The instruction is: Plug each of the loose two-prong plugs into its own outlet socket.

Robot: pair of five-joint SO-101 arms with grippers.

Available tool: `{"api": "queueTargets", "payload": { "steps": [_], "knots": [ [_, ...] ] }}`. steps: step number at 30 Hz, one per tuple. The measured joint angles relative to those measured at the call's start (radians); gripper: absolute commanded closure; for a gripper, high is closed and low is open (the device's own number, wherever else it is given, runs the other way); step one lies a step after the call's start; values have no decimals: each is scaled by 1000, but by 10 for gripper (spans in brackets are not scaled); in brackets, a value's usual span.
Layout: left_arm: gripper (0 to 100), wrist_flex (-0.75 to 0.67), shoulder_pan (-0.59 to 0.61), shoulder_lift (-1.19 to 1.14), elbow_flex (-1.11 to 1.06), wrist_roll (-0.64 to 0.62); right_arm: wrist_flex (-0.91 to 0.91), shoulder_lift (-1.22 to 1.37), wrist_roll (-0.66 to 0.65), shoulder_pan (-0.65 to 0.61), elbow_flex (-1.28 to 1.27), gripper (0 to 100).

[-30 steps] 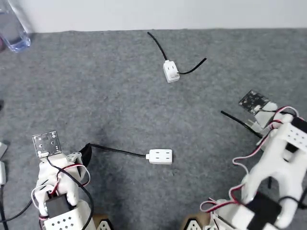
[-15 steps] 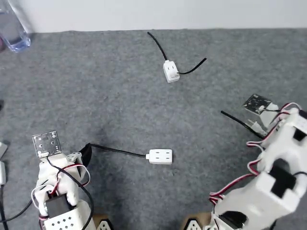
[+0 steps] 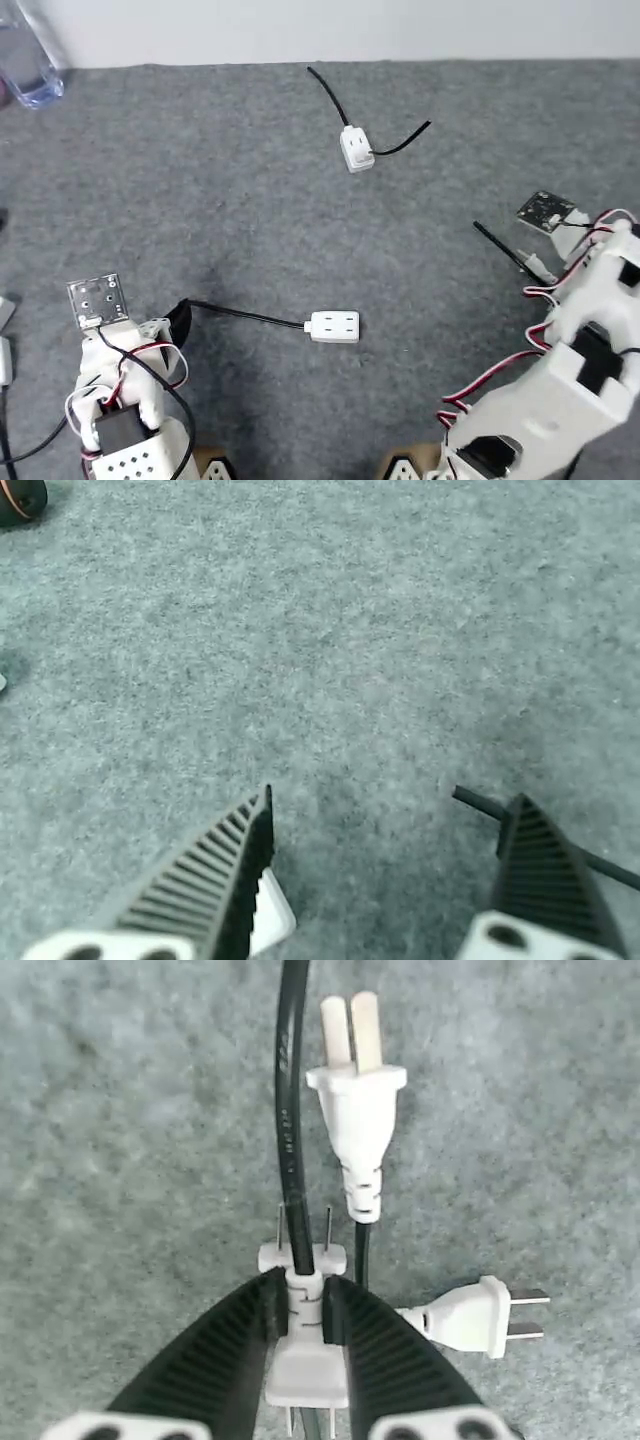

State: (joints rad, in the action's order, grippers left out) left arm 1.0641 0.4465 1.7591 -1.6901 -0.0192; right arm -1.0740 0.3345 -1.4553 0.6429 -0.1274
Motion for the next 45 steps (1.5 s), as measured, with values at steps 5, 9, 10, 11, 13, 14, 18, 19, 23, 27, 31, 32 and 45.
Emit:
{"api": "queueTargets", "payload": {
  "steps": [5, 9, 10, 11, 13, 14, 18, 19, 23, 27, 31, 32, 45],
  "knots": [
    [661, 0, 0, 0, 0, 0, -14, -6, 8, 0, 2, 990],
    [661, 0, 0, 0, 0, 0, -58, -69, 91, -14, -2, 990],
    [661, 0, 0, 0, 0, 0, -75, -100, 115, -25, -2, 990],
    [661, 0, 0, 0, 0, 0, -98, -129, 137, -38, -2, 990],
    [661, 0, 0, 0, 0, 0, -157, -184, 172, -72, -2, 990],
    [661, 0, 0, 0, 0, 0, -190, -207, 192, -92, -2, 990],
    [661, 0, 0, 0, 0, 0, -305, -298, 322, -166, -2, 990],
    [661, 0, 0, 0, 0, 0, -328, -319, 371, -183, -2, 990],
    [661, 0, 0, 0, 0, 0, -405, -391, 598, -244, -2, 990],
    [661, 0, 0, 0, 0, 0, -480, -417, 830, -292, -2, 990],
    [661, 0, 0, 0, 0, 0, -509, -417, 1086, -331, -28, 990],
    [661, 0, 0, 0, 0, 0, -516, -417, 1149, -347, -46, 990],
    [661, 0, 0, 0, 0, 0, -519, -417, 1726, -473, -126, 990]
  ]
}}
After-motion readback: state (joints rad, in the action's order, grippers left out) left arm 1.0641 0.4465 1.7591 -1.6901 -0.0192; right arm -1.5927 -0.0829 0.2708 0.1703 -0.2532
